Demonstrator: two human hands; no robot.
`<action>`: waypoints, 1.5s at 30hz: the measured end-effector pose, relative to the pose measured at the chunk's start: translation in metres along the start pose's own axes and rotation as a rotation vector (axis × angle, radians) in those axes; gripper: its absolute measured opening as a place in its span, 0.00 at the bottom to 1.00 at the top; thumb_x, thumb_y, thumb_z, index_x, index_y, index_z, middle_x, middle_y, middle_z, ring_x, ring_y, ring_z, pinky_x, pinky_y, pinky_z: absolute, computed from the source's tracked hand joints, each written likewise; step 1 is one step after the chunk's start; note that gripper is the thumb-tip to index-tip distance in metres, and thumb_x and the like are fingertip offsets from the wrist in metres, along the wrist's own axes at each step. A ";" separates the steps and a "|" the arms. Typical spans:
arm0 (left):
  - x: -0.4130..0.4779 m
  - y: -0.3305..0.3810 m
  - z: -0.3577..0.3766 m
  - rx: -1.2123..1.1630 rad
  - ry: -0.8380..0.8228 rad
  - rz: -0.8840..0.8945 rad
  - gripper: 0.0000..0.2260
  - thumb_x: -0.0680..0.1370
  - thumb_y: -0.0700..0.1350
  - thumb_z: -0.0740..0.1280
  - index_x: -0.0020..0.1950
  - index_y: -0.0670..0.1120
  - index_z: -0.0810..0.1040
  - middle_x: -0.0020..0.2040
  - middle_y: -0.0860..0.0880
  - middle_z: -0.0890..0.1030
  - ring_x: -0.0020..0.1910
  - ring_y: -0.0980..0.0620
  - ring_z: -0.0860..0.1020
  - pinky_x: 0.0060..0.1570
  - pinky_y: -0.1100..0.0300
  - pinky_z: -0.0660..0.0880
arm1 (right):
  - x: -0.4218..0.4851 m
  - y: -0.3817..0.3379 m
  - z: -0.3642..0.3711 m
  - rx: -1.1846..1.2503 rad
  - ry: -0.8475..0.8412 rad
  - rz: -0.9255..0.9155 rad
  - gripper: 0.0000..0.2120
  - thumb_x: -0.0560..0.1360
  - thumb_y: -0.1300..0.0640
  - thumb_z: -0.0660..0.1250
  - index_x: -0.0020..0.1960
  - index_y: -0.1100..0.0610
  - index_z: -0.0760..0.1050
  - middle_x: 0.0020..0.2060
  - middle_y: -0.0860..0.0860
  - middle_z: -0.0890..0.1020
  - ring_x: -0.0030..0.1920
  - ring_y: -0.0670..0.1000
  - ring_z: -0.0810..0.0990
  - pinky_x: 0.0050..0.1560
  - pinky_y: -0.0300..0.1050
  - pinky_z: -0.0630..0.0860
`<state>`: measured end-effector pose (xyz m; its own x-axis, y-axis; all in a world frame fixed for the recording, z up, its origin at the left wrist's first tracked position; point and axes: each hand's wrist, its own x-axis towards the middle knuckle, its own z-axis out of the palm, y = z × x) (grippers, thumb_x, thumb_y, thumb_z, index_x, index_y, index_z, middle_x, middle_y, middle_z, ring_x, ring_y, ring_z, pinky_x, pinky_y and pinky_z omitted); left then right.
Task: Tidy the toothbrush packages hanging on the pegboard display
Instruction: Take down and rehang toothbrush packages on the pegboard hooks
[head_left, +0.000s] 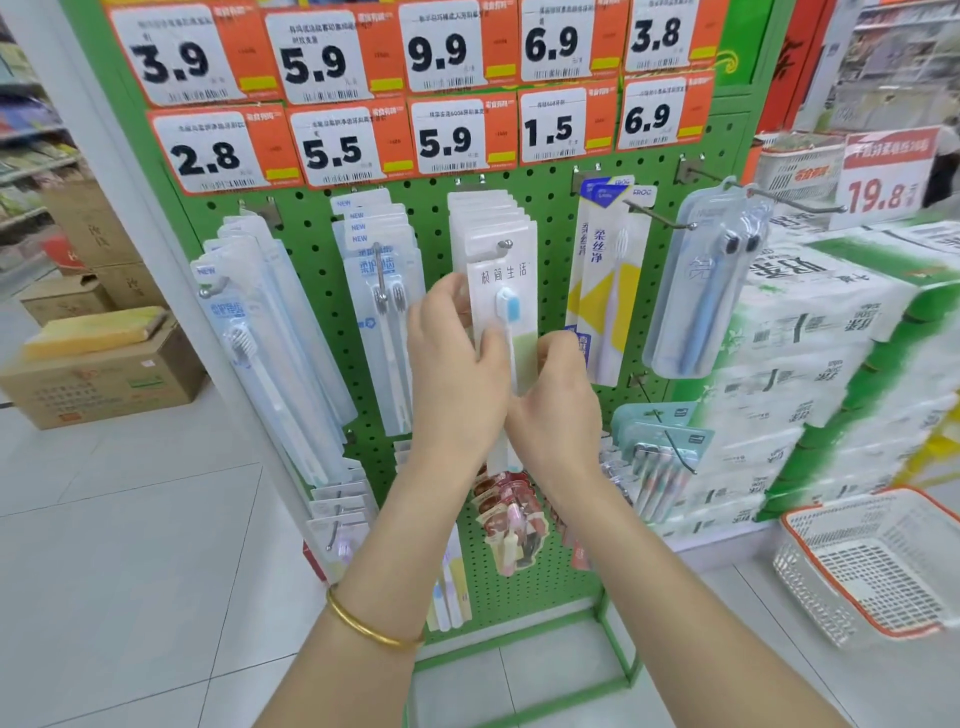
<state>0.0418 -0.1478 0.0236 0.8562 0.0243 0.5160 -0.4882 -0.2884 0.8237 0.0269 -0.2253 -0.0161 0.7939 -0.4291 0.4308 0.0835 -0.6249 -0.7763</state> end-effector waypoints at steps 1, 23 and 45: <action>-0.002 0.000 0.002 0.027 0.006 0.013 0.20 0.77 0.39 0.61 0.69 0.44 0.67 0.61 0.47 0.71 0.61 0.50 0.72 0.61 0.49 0.73 | 0.003 0.000 0.002 0.015 -0.004 -0.009 0.17 0.71 0.47 0.64 0.47 0.57 0.63 0.41 0.53 0.72 0.37 0.55 0.69 0.31 0.46 0.60; -0.017 -0.003 0.006 0.205 -0.033 0.090 0.22 0.77 0.34 0.59 0.71 0.44 0.64 0.62 0.54 0.61 0.61 0.45 0.71 0.65 0.50 0.68 | 0.021 0.000 0.017 -0.048 -0.011 -0.038 0.07 0.75 0.59 0.60 0.50 0.59 0.63 0.45 0.54 0.69 0.40 0.53 0.66 0.37 0.49 0.64; -0.021 0.011 0.072 0.161 -0.240 0.122 0.15 0.77 0.35 0.59 0.61 0.46 0.72 0.56 0.52 0.69 0.51 0.59 0.72 0.53 0.62 0.71 | 0.104 0.075 -0.049 0.153 0.146 0.071 0.17 0.78 0.60 0.62 0.65 0.64 0.67 0.59 0.58 0.74 0.59 0.56 0.74 0.61 0.56 0.70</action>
<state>0.0308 -0.2207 0.0047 0.8176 -0.2412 0.5228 -0.5734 -0.4237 0.7012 0.0861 -0.3487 -0.0074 0.7062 -0.5652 0.4264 0.1302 -0.4883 -0.8629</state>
